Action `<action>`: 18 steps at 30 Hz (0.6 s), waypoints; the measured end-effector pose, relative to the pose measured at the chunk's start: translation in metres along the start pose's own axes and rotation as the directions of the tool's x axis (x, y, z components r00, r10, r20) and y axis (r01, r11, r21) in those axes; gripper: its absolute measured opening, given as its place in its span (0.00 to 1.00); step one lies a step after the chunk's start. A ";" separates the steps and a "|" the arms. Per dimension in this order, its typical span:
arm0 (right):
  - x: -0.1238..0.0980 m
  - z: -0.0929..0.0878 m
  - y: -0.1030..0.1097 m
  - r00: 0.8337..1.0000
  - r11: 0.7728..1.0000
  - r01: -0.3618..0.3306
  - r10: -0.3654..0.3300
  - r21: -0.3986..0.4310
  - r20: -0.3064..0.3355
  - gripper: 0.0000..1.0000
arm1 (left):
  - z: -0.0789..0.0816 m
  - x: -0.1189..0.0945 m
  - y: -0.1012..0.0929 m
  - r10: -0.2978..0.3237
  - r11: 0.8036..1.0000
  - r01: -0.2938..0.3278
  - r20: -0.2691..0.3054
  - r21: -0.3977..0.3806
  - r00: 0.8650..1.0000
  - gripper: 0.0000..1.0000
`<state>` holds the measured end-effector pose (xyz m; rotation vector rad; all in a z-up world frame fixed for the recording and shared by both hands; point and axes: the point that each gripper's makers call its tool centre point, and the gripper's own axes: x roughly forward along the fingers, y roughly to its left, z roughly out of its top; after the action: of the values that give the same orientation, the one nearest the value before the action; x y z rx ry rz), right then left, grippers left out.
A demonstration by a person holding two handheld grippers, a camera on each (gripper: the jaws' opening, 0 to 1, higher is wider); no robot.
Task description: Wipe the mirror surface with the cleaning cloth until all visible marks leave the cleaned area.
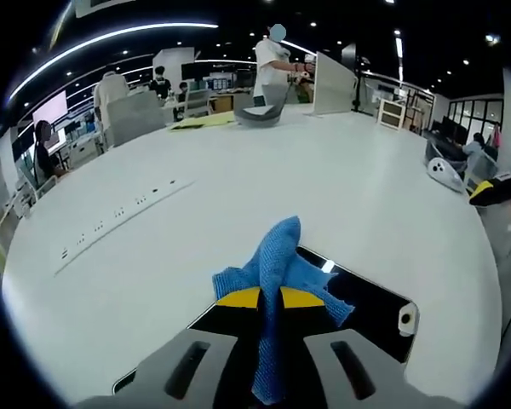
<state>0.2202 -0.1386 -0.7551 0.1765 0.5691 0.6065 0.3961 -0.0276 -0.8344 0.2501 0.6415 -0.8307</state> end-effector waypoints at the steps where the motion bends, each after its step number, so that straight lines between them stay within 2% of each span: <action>1: 0.000 0.000 0.000 1.000 1.000 0.001 -0.001 0.000 0.001 0.90 | 0.001 0.001 -0.001 -0.004 1.000 0.004 -0.001 0.001 1.000 0.04; 7: -0.001 0.000 -0.002 1.000 1.000 0.006 -0.006 0.002 0.002 0.90 | 0.004 0.006 -0.016 -0.030 0.999 0.030 -0.005 0.044 1.000 0.04; 18: -0.002 0.001 -0.002 1.000 1.000 0.009 -0.009 0.008 0.010 0.90 | 0.006 0.014 -0.024 -0.055 0.998 0.055 -0.007 0.042 0.998 0.04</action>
<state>0.2204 -0.1412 -0.7540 0.1838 0.5627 0.5947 0.3877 -0.0546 -0.8373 0.2739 0.6389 -0.8975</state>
